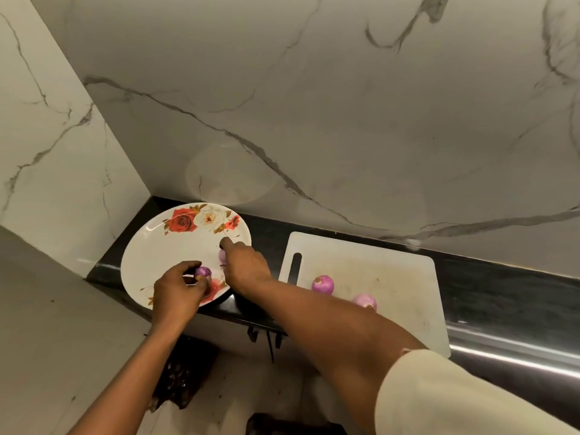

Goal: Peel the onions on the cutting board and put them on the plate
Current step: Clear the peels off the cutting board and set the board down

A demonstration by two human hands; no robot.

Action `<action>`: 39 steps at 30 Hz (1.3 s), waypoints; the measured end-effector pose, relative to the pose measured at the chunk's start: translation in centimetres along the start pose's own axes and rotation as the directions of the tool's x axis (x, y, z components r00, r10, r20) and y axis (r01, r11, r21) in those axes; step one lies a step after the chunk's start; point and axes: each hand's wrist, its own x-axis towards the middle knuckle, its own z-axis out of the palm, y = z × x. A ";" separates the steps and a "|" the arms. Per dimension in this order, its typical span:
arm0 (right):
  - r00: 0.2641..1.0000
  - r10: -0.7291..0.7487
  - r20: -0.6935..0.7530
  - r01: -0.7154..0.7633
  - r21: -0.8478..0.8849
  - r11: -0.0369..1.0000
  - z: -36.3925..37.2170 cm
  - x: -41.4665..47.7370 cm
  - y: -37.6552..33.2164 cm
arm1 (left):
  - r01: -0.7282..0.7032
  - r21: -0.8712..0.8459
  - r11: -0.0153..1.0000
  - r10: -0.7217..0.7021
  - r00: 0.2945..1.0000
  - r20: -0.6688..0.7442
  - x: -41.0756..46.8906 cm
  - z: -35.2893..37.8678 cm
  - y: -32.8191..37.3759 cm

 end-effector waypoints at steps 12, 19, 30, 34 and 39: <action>0.960 0.001 -0.279 0.078 0.272 0.959 -4.9 -4.6 3.9 | -0.194 -0.107 0.975 0.198 0.980 0.031 -2.4 1.8 4.9; 0.899 0.113 -0.424 0.025 0.306 0.952 -9.2 -12.3 12.3 | -0.305 -0.150 0.940 0.328 0.930 0.165 -5.0 6.9 10.3; 0.845 0.335 -0.418 -0.205 0.326 0.923 -12.3 -24.8 24.2 | -0.524 -0.084 0.848 0.507 0.753 0.419 -11.3 15.6 17.8; 0.828 0.419 -0.373 -0.305 0.328 0.894 -11.5 -26.8 26.4 | -0.600 0.027 0.800 0.525 0.721 0.452 -12.8 19.0 19.6; 0.832 0.452 -0.322 -0.353 0.320 0.879 -10.9 -27.5 27.5 | -0.672 0.162 0.723 0.537 0.694 0.480 -13.7 21.9 20.6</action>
